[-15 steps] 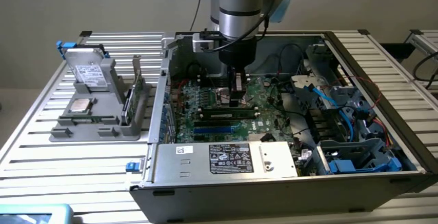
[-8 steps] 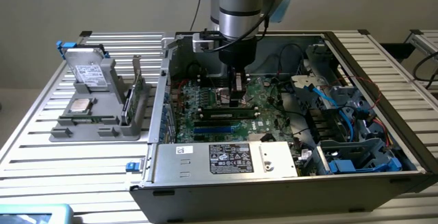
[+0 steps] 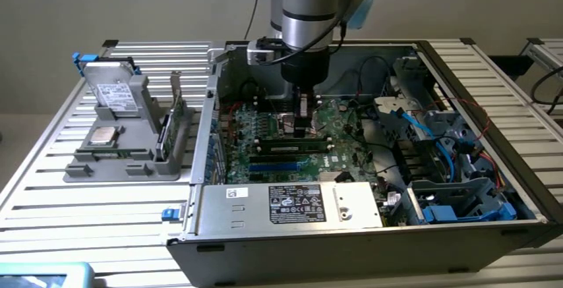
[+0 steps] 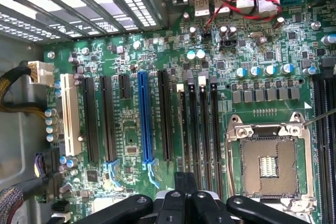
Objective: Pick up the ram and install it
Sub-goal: 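Press down the ram until it locks into place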
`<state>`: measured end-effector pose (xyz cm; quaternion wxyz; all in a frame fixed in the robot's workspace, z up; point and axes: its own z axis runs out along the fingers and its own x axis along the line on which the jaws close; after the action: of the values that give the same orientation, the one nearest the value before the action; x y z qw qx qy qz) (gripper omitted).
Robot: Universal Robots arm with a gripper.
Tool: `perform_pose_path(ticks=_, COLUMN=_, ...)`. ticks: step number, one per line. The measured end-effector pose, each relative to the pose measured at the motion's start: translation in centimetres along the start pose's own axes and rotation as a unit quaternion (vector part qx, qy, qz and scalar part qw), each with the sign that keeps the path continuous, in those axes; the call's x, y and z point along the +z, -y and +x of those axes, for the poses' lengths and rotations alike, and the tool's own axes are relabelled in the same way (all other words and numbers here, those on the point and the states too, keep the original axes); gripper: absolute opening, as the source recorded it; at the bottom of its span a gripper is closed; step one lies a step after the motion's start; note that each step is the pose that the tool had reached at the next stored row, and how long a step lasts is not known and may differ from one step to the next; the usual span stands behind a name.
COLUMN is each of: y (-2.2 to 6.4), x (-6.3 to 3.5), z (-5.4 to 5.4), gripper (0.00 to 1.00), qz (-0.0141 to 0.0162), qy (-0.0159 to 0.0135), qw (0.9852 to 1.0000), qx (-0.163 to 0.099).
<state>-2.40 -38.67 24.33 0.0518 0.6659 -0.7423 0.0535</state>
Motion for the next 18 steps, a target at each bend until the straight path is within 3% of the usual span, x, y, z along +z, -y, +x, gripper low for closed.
perform_pose_path(ticks=5, y=0.0, x=0.03, z=-0.01, gripper=0.11, qz=-0.0051, qy=0.0006, qw=0.9994, qx=0.034)
perform_pose_path(ticks=9, y=0.0, x=0.16, z=-0.03, gripper=0.11, qz=-0.0091, qy=0.002, qw=0.9981, qx=0.06)
perform_pose_path(ticks=13, y=0.0, x=0.26, z=-0.04, gripper=0.11, qz=-0.0134, qy=0.0075, qw=0.9964, qx=0.083)
perform_pose_path(ticks=18, y=0.0, x=0.38, z=-0.06, gripper=0.11, qz=-0.0193, qy=0.019, qw=0.9937, qx=0.109)
